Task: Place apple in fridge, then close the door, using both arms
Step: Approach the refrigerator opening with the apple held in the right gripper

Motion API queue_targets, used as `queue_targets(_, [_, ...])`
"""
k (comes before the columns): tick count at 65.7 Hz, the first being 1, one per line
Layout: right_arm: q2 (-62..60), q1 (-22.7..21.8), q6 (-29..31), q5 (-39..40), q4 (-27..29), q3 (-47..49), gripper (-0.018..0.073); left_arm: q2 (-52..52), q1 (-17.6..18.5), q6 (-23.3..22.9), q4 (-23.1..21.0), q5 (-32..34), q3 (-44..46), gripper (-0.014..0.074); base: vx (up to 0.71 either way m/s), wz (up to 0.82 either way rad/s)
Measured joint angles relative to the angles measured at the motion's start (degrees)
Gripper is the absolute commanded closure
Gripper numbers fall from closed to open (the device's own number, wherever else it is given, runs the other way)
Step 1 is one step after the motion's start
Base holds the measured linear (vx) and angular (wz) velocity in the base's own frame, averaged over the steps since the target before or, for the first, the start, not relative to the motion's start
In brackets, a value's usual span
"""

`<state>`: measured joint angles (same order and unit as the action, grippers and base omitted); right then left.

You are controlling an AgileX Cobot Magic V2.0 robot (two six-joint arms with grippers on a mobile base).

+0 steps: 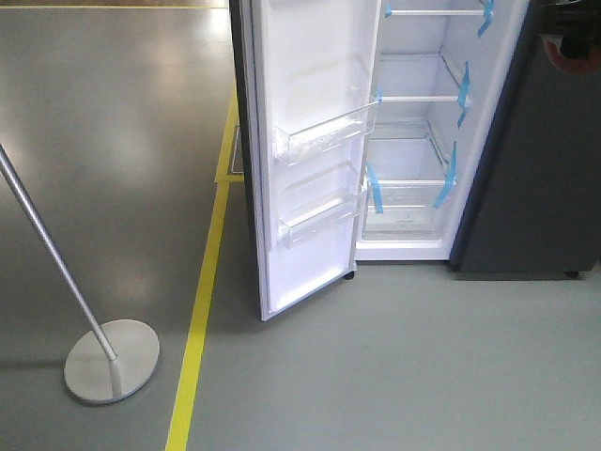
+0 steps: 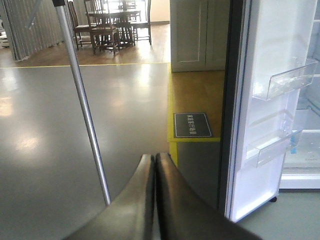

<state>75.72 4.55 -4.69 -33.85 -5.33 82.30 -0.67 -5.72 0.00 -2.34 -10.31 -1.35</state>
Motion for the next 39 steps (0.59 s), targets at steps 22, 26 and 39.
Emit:
queue_targets(22, [0.0,0.0,0.0,0.0,0.0,0.0,0.0391,0.0,0.0,0.0,0.0,0.0,0.0,0.0602,0.11,0.0])
queue_targets(26, [0.0,0.0,0.0,0.0,0.0,0.0,0.0391,0.0,0.0,0.0,0.0,0.0,0.0,0.0602,0.11,0.0])
queue_targets(39, [0.0,0.0,0.0,0.0,0.0,0.0,0.0391,0.0,0.0,0.0,0.0,0.0,0.0,0.0602,0.11,0.0])
